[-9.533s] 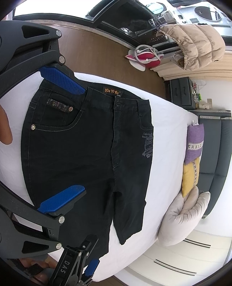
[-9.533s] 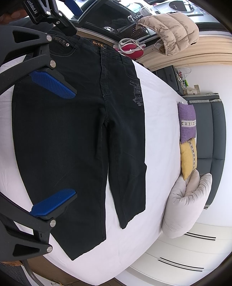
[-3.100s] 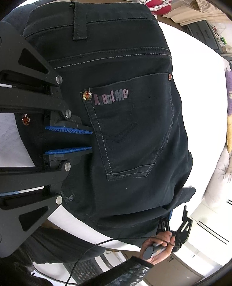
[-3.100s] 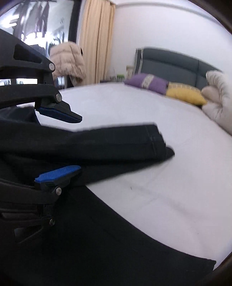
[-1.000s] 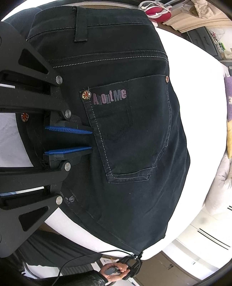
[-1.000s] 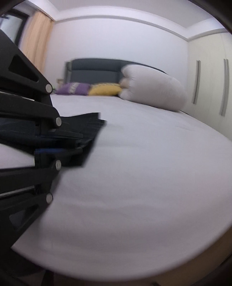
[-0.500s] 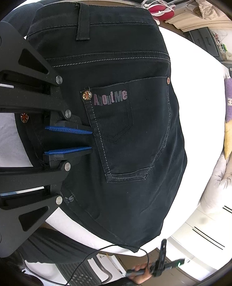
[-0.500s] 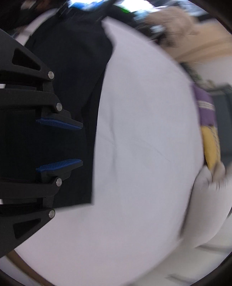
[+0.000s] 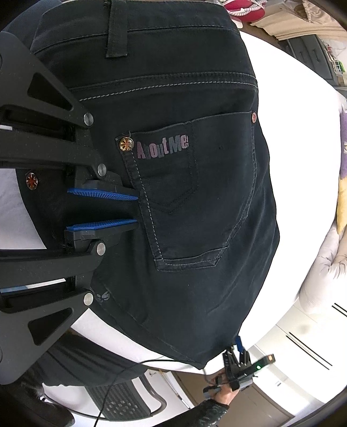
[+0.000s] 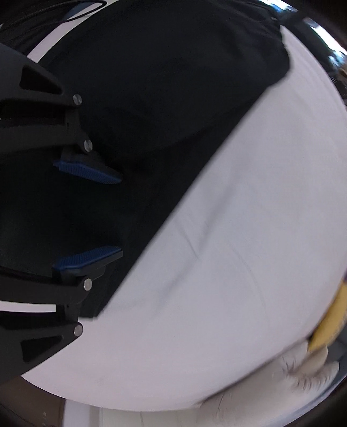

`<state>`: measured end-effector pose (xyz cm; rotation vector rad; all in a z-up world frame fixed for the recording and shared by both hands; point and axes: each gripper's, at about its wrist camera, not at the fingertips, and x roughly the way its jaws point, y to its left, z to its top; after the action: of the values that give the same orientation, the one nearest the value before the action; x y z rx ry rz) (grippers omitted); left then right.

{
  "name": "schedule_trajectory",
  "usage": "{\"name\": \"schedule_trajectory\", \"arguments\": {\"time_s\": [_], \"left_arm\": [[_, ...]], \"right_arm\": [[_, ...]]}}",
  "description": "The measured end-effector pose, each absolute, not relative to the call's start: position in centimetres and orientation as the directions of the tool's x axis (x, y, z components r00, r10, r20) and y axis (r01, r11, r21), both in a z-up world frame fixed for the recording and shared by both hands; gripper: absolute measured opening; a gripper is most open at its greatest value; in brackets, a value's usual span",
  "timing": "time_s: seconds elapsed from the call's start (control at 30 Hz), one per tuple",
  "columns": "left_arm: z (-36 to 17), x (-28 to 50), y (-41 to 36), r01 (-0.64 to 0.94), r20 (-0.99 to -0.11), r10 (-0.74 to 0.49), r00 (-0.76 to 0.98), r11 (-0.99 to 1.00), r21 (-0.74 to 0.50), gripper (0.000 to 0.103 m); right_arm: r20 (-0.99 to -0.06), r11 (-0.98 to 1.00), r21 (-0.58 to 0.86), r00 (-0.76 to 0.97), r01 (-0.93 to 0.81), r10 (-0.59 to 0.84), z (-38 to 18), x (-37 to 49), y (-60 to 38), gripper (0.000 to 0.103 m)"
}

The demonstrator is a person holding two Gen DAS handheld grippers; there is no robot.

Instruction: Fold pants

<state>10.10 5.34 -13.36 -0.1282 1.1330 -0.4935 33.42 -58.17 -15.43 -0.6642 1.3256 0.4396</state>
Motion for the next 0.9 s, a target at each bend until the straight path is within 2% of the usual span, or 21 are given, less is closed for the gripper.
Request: {"name": "schedule_trajectory", "arguments": {"time_s": [0.1, 0.17, 0.23, 0.27, 0.37, 0.57, 0.7, 0.77, 0.8, 0.83, 0.87, 0.9], "left_arm": [[-13.4, 10.1, 5.2, 0.312, -0.835, -0.439, 0.331, 0.886, -0.342, 0.014], [-13.3, 10.1, 5.2, 0.311, -0.835, -0.438, 0.331, 0.887, -0.342, 0.014], [-13.3, 10.1, 5.3, 0.313, -0.836, -0.438, 0.331, 0.887, -0.341, 0.014], [-13.3, 10.1, 5.3, 0.312, -0.837, -0.436, 0.331, 0.887, -0.339, 0.014], [-13.1, 10.1, 5.0, 0.307, -0.841, -0.428, 0.332, 0.892, -0.333, 0.014], [-11.6, 10.2, 3.7, 0.289, -0.858, -0.379, 0.346, 0.913, -0.287, 0.015], [-7.4, 11.0, 1.9, 0.323, -0.799, -0.431, 0.420, 0.894, -0.312, 0.015], [-5.5, 12.4, -0.2, 0.379, -0.761, -0.494, 0.421, 0.858, -0.347, 0.015], [-5.1, 13.2, -1.6, 0.407, -0.754, -0.514, 0.409, 0.842, -0.353, 0.015], [-4.8, 14.2, -3.4, 0.445, -0.750, -0.530, 0.395, 0.825, -0.349, 0.015], [-4.8, 15.2, -5.4, 0.491, -0.749, -0.547, 0.374, 0.802, -0.341, 0.015], [-5.0, 15.9, -7.2, 0.530, -0.752, -0.561, 0.347, 0.778, -0.336, 0.015]], "right_arm": [[-0.968, 0.702, -0.240, 0.221, -0.671, -0.119, -16.9, 33.1, -56.9, 0.054], [-0.971, 0.733, -0.221, 0.218, -0.644, -0.101, -17.0, 33.3, -56.8, 0.047], [-0.977, 0.749, -0.173, 0.206, -0.639, -0.050, -16.9, 33.2, -56.5, 0.007], [-0.972, 0.747, -0.193, 0.230, -0.637, -0.055, -17.0, 33.1, -56.1, 0.004], [-0.951, 0.754, -0.257, 0.297, -0.604, -0.086, -17.2, 32.8, -55.3, 0.001], [-0.909, 0.895, -0.247, 0.408, -0.372, -0.082, -16.7, 33.4, -57.3, 0.000], [-0.872, 0.952, -0.243, 0.472, -0.186, -0.130, -16.2, 32.7, -59.9, 0.001], [-0.873, 0.989, -0.100, 0.486, -0.112, -0.033, -14.5, 32.8, -61.7, 0.006], [-0.862, 0.990, 0.005, 0.501, -0.143, 0.077, -13.3, 32.1, -61.7, 0.028], [-0.848, 0.983, 0.037, 0.514, -0.180, 0.126, -12.5, 31.9, -61.0, 0.068], [-0.833, 0.975, 0.026, 0.534, -0.223, 0.144, -11.5, 31.1, -60.3, 0.081], [-0.819, 0.962, 0.006, 0.550, -0.272, 0.161, -10.6, 30.2, -59.4, 0.083]]}}
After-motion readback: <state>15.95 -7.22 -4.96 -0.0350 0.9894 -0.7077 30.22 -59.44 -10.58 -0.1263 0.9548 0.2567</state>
